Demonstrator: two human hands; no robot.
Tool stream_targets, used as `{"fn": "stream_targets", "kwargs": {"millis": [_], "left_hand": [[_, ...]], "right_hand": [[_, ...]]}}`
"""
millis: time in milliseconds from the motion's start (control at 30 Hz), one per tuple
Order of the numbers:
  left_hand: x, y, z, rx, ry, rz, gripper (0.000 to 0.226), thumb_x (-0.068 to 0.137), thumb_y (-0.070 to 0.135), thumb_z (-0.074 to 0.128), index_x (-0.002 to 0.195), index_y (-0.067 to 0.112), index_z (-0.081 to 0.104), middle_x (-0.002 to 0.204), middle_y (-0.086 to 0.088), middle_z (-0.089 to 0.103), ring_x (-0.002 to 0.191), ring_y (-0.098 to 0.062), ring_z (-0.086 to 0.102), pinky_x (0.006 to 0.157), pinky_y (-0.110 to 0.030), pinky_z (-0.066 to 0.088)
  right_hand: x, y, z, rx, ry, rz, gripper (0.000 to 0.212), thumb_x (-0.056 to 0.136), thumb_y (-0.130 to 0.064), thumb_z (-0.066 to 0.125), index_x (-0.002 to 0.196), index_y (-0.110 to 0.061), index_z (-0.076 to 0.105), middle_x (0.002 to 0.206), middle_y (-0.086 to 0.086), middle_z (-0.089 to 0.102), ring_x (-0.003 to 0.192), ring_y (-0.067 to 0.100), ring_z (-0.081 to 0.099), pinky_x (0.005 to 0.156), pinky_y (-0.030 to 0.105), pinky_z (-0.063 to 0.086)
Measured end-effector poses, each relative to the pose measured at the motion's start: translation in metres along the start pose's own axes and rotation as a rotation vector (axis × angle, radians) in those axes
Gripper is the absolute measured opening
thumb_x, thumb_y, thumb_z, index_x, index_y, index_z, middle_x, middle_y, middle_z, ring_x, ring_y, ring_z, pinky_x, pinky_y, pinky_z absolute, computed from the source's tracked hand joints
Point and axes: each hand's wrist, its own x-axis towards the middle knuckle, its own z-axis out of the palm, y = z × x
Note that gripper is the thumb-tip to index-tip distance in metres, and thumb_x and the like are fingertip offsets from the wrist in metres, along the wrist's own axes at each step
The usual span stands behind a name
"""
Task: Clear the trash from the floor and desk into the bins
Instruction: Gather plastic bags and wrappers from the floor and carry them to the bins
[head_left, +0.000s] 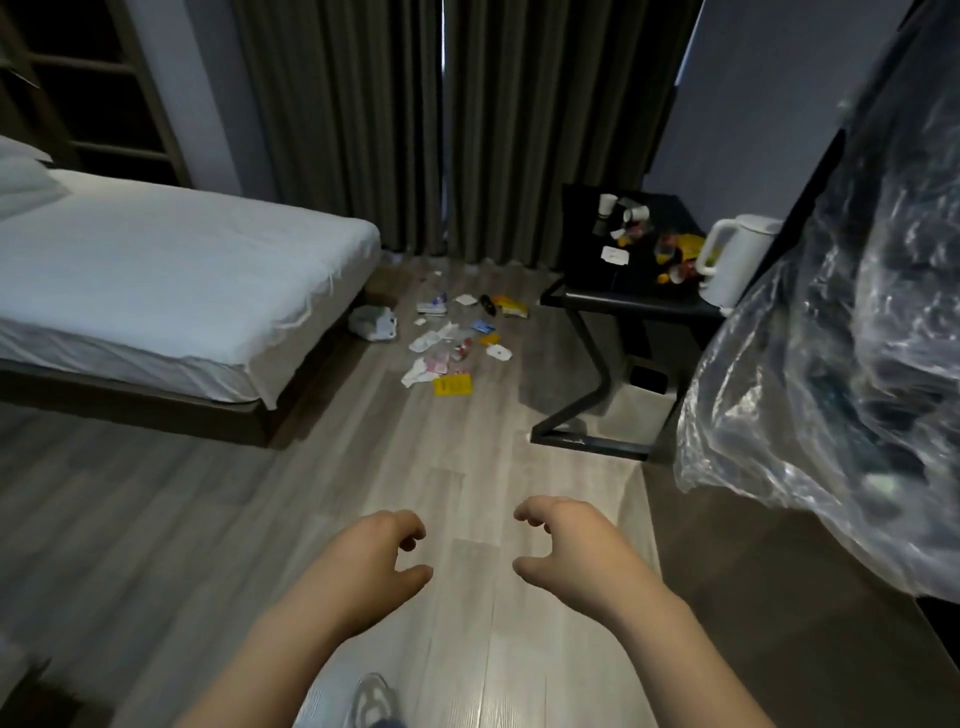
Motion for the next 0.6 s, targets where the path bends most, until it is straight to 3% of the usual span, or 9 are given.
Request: {"fn": "stream_targets", "kwargs": {"millis": [267,600], "left_hand": [[0.135,-0.061,-0.084,-0.020,0.029,-0.011,0.040,0.086,0.039,0.060,0.124,0.027,0.052,0.118,0.011,0.057,0.103,-0.007,0.055,0.088,-0.022,0.047],[0.284,-0.111,-0.154,0.028,-0.003,0.012,0.039,0.087,0.040,0.059,0.122,0.027,0.053,0.116,0.011,0.058,0.102,-0.006,0.054,0.081,-0.016,0.041]], "right_hand": [[0.158,-0.049,-0.022,-0.043,-0.002,0.016,0.052,0.080,-0.031,0.062,0.131,-0.029,0.050,0.131,-0.007,0.054,0.118,0.012,0.052,0.090,0.024,0.044],[0.320,-0.076,-0.044,-0.024,-0.031,0.048,0.051,0.081,-0.032,0.062,0.130,-0.029,0.051,0.129,-0.007,0.055,0.116,0.011,0.052,0.089,0.023,0.044]]}}
